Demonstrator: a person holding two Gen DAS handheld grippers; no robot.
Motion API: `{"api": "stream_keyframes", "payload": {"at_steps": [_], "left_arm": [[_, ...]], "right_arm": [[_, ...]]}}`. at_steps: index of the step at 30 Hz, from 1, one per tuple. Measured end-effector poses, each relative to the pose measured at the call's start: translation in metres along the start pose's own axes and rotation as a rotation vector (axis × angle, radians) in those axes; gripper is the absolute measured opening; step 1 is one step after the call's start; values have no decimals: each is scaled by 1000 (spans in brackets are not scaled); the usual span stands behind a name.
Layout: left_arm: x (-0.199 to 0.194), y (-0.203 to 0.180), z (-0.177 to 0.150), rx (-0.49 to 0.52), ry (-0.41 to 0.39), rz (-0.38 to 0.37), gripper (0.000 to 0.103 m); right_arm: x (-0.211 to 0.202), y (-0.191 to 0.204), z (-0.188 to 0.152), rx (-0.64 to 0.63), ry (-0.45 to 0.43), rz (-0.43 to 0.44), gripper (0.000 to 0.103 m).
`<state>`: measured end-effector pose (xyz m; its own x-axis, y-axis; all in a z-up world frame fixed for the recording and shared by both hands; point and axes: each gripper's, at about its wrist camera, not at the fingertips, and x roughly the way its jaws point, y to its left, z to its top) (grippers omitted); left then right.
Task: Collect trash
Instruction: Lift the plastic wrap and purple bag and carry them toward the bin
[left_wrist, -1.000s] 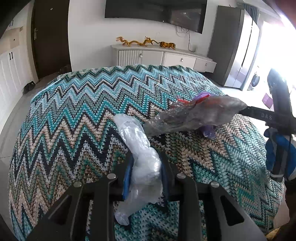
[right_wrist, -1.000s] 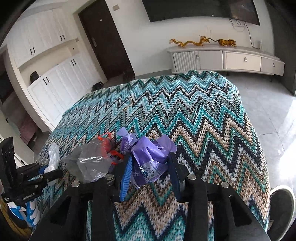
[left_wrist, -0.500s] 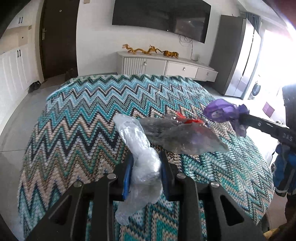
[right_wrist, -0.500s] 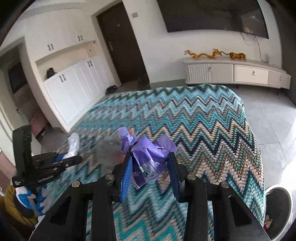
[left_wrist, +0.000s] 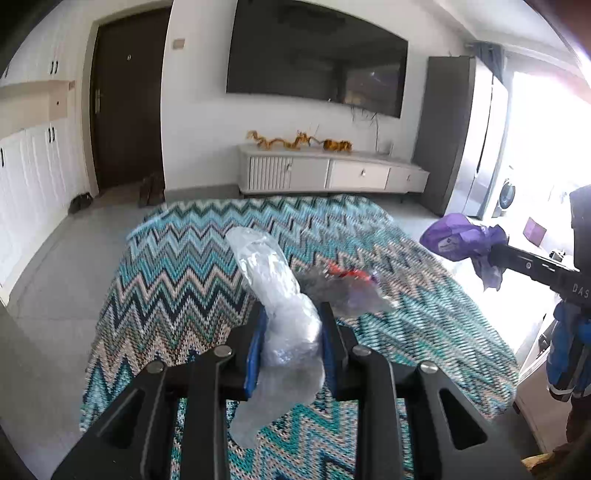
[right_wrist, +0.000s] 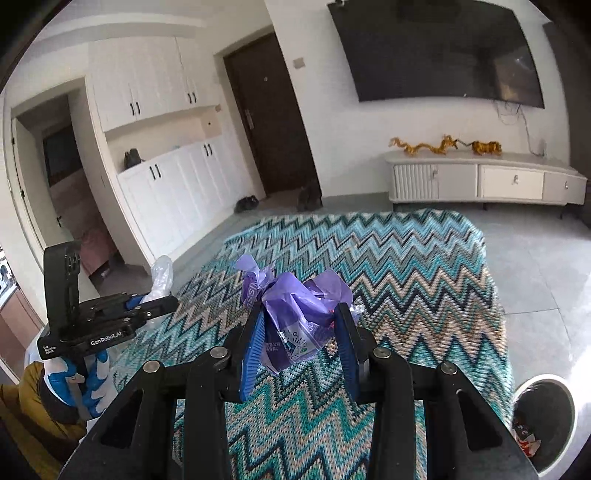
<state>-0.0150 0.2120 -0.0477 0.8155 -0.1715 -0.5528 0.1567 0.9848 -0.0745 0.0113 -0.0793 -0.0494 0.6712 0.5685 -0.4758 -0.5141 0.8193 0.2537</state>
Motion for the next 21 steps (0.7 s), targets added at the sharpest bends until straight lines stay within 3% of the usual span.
{"api": "stream_keyframes", "payload": {"at_steps": [5,11,21], "left_arm": [[-29,-22,13,22,-62,-21,26],[-51,-56,26,59,-109,-104,26],[-38,-136,51,191,-103,-243,26]], "right_arm": [[-42,0,-2,3,-68,-26,37],[-94,-13,-5,25,-154,-78,37],[-159,-67,-23,118,-260,-208,37]]}}
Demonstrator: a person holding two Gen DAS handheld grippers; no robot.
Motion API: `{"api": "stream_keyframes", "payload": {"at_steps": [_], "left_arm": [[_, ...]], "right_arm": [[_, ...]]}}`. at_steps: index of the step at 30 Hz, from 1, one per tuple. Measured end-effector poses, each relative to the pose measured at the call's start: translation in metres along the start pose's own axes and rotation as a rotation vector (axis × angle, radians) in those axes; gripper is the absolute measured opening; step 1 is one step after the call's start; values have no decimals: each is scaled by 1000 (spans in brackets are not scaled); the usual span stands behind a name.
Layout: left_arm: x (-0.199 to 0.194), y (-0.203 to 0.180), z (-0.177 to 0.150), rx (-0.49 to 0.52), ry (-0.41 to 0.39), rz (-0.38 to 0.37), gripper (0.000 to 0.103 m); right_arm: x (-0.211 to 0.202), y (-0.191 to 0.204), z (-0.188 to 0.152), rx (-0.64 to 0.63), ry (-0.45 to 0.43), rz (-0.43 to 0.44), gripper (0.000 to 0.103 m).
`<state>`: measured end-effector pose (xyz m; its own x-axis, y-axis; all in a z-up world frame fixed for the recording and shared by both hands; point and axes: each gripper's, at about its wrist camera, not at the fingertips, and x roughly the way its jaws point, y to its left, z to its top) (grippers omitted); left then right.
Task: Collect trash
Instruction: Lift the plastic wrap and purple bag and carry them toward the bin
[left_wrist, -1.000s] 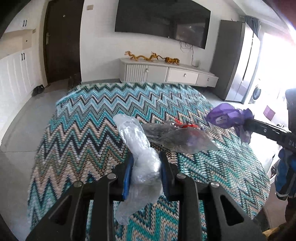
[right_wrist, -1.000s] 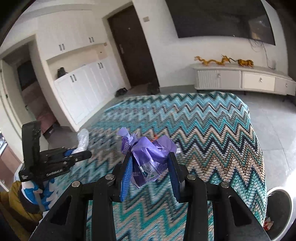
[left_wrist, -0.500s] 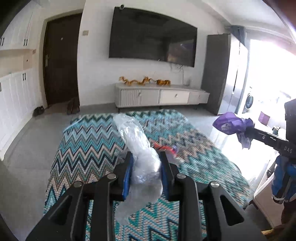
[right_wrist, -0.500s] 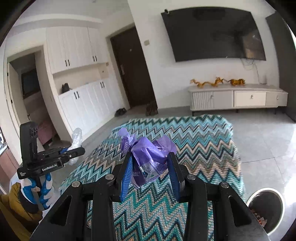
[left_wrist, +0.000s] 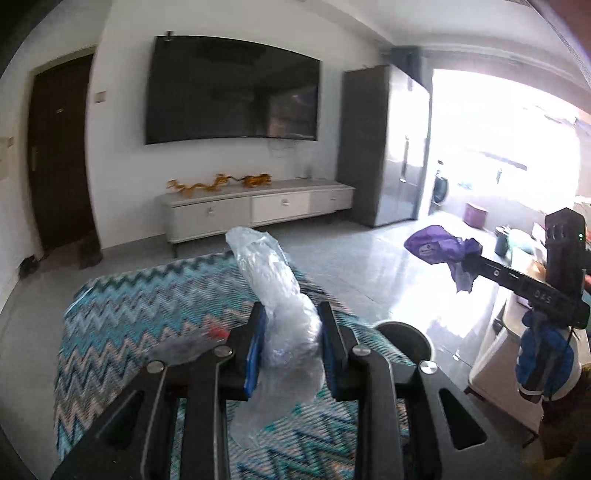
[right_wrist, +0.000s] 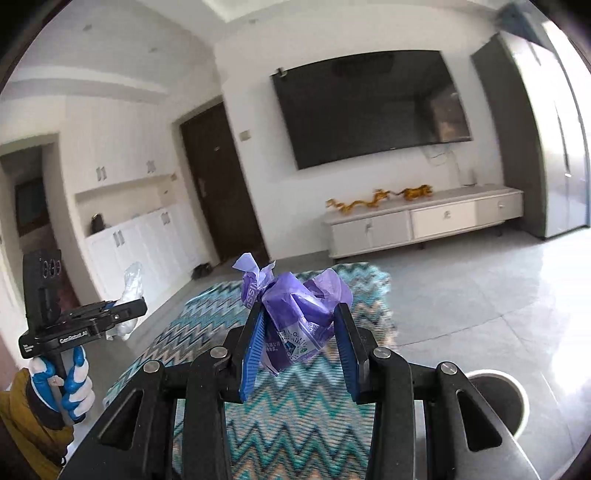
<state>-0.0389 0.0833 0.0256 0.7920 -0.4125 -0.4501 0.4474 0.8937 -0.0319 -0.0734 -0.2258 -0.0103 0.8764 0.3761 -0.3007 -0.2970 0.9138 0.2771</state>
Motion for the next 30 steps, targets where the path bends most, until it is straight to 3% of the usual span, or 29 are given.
{"api": "stream_keyframes", "payload": {"at_steps": [9,16,23,30], "left_arm": [[73,-83,29,167,78,-122,26],[147,-147,38,246,167,-197,26],[232,-188,33,237,285,-268,26],[318,-218,21,148,411,-346,28]], "right_arm": [[-23,-85,-16,141,-43,-149,37],[-21,-151,-41,261,-3,-265,37],[12,-206,-66,345,98,-346,38],[45,-256,-94,400,191,-411,38]]}}
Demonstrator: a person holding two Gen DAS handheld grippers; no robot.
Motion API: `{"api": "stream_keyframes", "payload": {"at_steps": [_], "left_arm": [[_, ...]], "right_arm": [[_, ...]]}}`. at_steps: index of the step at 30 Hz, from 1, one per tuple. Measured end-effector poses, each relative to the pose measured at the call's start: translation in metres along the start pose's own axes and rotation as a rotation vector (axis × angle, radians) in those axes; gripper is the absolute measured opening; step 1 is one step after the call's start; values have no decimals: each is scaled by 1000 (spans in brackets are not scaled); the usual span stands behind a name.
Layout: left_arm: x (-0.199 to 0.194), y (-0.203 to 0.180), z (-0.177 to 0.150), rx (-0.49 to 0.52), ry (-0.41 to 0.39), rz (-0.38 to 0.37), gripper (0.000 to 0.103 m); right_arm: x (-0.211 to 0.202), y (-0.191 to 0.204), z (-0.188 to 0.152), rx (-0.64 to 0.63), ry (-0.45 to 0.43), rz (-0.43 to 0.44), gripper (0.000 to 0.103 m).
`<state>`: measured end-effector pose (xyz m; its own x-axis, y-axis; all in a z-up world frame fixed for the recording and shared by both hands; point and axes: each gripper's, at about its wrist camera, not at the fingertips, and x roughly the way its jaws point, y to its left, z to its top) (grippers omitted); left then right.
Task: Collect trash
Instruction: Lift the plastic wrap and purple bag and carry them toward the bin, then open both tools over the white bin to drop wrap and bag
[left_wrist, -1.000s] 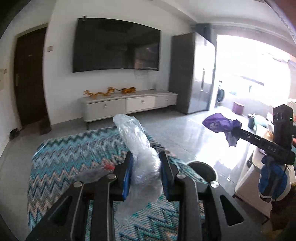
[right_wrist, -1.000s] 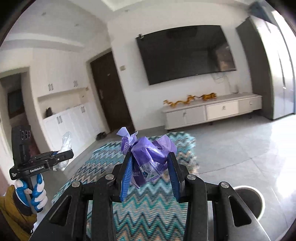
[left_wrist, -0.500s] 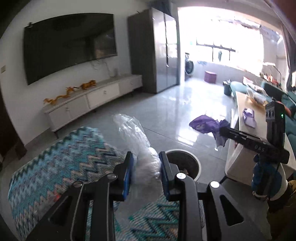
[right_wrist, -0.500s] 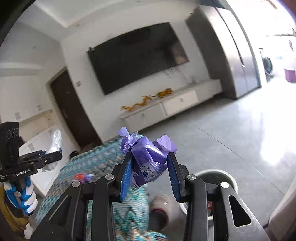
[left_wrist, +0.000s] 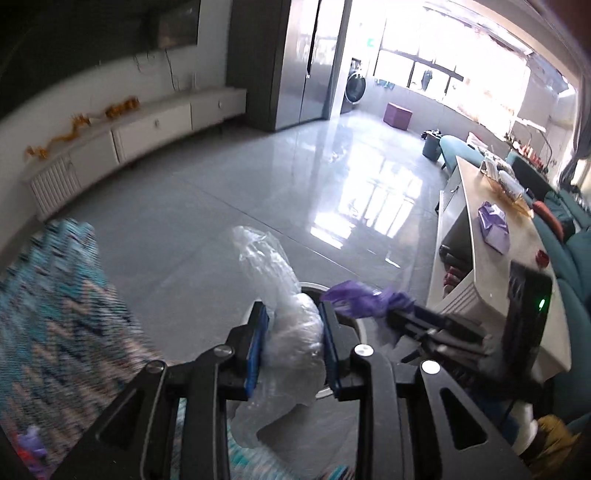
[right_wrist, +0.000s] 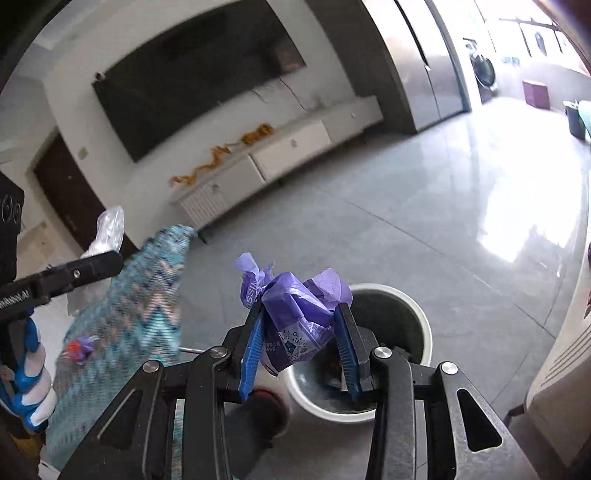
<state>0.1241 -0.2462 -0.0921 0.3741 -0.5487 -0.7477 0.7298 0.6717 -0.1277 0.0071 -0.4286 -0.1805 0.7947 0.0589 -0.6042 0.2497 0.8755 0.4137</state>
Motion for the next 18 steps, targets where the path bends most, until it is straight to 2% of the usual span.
{"api": "stream_keyframes", "payload": {"at_steps": [6,8,9,10,18], "left_arm": [[61,7,9,-84,69,-88,30],[73,11,11,-113,79,-106,43],[76,12,13,-121,77,-106,55],[79,15,13,-136,70,-104,60],[69,23,11,-149,52,-101,61]], "right_arm": [[48,-20,4,11,54,-57,42],[60,-25,5,4,72,-77,44],[65,-27,4,2,80,-87,46],[69,-27,4,0,88,-99,50],[70,-27,-9,19,105,-130,52]]}}
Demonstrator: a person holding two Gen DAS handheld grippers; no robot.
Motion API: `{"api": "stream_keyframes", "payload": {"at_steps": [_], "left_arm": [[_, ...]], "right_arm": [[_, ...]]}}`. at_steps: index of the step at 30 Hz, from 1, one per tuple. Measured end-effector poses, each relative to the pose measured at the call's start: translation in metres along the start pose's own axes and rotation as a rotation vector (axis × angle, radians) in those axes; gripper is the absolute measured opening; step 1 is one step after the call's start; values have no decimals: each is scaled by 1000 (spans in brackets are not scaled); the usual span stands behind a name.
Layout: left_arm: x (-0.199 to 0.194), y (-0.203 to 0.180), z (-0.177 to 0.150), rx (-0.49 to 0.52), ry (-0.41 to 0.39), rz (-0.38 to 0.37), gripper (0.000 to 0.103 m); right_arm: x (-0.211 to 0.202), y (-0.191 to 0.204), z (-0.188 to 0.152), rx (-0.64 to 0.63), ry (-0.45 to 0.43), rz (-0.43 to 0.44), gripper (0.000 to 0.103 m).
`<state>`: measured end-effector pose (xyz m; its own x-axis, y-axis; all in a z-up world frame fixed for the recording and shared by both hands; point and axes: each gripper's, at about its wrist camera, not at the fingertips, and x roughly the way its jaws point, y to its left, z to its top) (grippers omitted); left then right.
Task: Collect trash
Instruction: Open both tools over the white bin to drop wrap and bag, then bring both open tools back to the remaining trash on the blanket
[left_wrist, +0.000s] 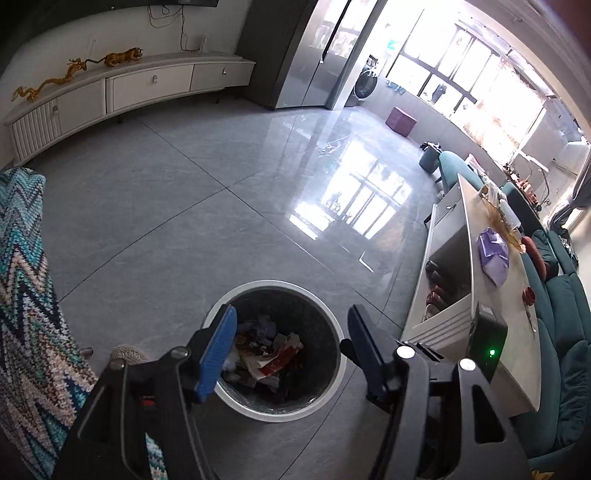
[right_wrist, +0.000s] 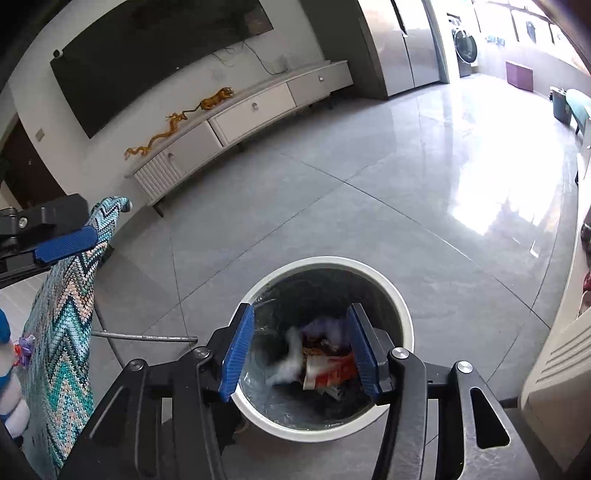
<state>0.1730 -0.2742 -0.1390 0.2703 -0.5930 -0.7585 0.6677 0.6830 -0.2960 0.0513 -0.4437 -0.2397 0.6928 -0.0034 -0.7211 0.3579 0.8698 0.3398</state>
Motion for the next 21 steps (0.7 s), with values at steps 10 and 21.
{"api": "stream_keyframes", "payload": {"at_steps": [10,21], "left_arm": [[-79,-5,-17,38,-120,99,61],[-194,2,-55,45,-294,201,67]], "right_arm": [[-46,35,3,-17,-86,22,58],[-130,102,7,-104,-226,87,61]]}}
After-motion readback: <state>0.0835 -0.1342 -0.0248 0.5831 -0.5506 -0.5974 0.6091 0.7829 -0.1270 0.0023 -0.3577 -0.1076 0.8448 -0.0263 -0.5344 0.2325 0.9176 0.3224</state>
